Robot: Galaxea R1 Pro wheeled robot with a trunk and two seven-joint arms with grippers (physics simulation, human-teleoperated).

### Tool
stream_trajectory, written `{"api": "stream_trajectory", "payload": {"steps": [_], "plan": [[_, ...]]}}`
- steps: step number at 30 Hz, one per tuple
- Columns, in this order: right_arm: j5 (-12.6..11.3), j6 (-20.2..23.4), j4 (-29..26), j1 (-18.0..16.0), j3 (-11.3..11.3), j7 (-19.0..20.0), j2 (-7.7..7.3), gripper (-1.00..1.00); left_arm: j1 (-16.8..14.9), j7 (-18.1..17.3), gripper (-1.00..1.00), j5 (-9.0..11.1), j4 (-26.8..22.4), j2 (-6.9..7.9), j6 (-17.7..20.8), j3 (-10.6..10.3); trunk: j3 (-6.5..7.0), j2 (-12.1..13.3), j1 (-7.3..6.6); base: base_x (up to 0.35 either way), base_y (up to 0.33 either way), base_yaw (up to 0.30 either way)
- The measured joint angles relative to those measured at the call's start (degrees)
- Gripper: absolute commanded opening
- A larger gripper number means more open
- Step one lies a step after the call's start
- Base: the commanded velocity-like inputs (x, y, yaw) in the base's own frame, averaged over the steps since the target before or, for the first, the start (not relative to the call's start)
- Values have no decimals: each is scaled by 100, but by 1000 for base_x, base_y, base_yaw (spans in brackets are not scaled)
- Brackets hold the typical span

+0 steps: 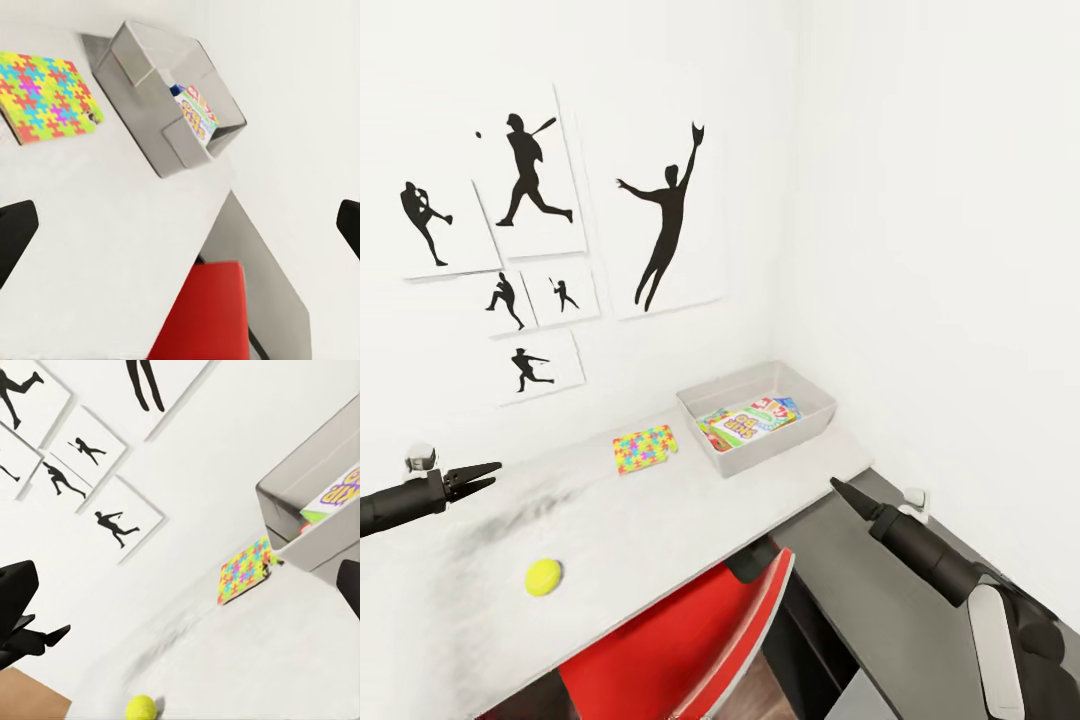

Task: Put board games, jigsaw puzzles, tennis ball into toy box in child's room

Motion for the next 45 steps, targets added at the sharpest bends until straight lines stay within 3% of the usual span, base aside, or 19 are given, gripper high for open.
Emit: {"api": "stream_trajectory", "payload": {"steps": [18,45], "plan": [[77,-1,2,0,8,-87,16,100,1,0,100,0,-2,-6,0,-1,146,1,-2,-108,119,151],[79,-1,1,1,8,-106,18,100,-1,-1,100,-2,-3,-9,-5,-10,157,1,-3,159,97,10]]}}
